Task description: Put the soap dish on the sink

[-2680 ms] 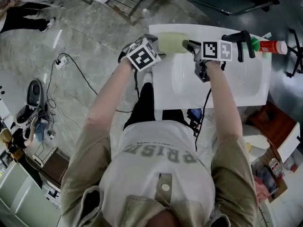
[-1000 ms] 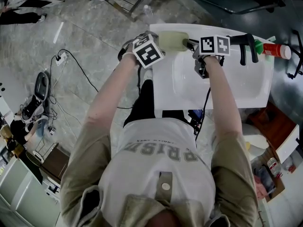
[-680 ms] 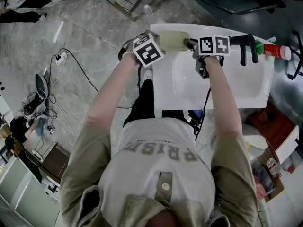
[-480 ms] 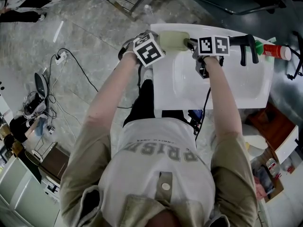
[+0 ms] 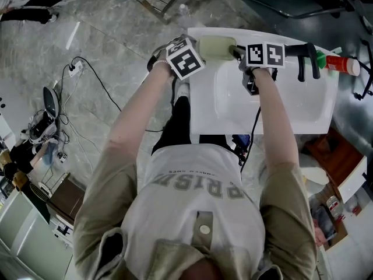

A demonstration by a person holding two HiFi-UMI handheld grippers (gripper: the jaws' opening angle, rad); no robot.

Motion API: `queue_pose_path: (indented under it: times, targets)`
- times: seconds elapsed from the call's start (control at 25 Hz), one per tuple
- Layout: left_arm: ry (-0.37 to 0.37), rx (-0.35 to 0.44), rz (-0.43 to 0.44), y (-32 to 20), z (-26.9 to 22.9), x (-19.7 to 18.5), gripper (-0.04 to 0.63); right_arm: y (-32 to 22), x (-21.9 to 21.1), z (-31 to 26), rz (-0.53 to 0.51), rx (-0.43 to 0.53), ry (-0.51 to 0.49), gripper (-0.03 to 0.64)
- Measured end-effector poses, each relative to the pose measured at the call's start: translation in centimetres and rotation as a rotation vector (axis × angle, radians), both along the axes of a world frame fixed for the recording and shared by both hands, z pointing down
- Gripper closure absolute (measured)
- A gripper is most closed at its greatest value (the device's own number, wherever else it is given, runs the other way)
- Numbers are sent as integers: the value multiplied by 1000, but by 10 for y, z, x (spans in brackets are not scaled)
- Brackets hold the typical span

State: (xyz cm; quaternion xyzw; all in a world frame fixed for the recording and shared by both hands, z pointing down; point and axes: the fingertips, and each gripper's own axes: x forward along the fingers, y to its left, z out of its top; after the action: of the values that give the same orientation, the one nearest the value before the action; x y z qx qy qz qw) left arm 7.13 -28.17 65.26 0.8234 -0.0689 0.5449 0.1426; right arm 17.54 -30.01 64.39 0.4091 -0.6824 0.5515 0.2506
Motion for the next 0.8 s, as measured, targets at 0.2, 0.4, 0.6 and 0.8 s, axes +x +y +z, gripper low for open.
queue_pose_path:
  times: [0.2, 0.4, 0.6, 0.8]
  targets:
    - [-6, -42, -6, 8, 6, -1, 264, -1, 1, 0, -11, 0, 22, 531]
    - [-5, -42, -3, 6, 7, -1, 264, -2, 3, 1, -11, -1, 37, 530]
    - [-4, -24, 1, 2, 1, -1, 263, -2, 4, 0, -24, 4, 60, 528]
    - [-6, -43, -1, 6, 5, -2, 264, -2, 4, 0, -23, 6, 58, 528]
